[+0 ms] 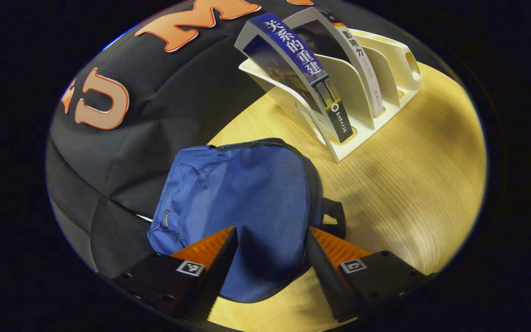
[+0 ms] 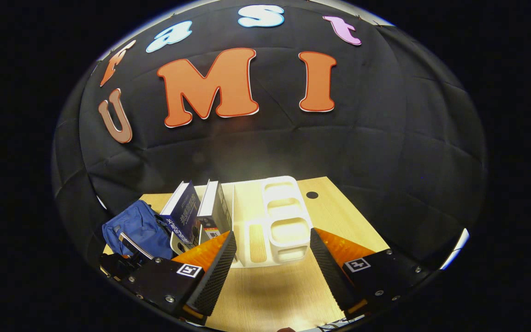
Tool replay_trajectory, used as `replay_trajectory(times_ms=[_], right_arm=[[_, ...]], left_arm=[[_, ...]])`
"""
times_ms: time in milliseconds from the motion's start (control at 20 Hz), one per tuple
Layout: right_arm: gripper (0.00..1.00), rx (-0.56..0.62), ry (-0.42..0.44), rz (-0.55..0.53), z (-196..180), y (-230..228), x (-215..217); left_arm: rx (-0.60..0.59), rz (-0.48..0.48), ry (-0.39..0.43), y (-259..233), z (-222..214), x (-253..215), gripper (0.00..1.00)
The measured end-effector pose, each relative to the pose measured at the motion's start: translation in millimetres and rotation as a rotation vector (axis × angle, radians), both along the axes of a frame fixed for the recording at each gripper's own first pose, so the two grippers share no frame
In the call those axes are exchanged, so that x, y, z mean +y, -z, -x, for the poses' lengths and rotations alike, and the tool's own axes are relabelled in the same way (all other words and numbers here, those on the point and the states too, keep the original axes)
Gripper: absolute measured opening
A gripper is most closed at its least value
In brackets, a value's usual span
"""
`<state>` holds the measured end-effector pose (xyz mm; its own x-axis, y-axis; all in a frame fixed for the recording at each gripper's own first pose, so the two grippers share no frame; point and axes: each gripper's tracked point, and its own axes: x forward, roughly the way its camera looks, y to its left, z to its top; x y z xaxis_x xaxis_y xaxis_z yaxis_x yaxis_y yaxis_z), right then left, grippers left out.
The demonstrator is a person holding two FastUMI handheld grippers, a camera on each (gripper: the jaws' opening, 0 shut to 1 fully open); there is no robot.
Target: Open the schoolbag, grab two books from the bookshelf and put them into the schoolbag.
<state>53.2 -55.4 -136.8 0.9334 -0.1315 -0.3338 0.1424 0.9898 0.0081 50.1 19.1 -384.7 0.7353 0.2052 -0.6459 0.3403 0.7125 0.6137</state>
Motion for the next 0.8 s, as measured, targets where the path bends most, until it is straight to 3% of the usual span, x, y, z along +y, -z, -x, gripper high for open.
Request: replay_trajectory(times_ms=[150, 200, 300, 550, 800], right_arm=[[0.96, -0.003, -0.008, 0.005, -1.5, -3.0, 2.2], [0.96, -0.005, -0.009, 0.005, -2.3, -2.9, 3.2], [0.96, -0.006, -0.009, 0.000, -3.8, -3.6, 3.4], [0.97, -0.013, -0.010, -0.009, -5.9, -6.9, 3.9], [0.97, -0.030, -0.017, -0.014, -5.2, -11.2, 2.4]], left_arm=[[0.038, 0.001, 0.022, 4.0, 1.5, -4.0, 0.73], [0.044, -0.012, 0.023, 4.6, 0.7, -1.3, 0.84], [0.064, 0.005, 0.029, 7.5, 3.5, -5.3, 0.92], [0.029, -0.092, 0.002, -3.2, -0.5, 2.5, 0.11], [0.078, -0.076, 0.052, -9.0, -3.1, 0.6, 0.04]])
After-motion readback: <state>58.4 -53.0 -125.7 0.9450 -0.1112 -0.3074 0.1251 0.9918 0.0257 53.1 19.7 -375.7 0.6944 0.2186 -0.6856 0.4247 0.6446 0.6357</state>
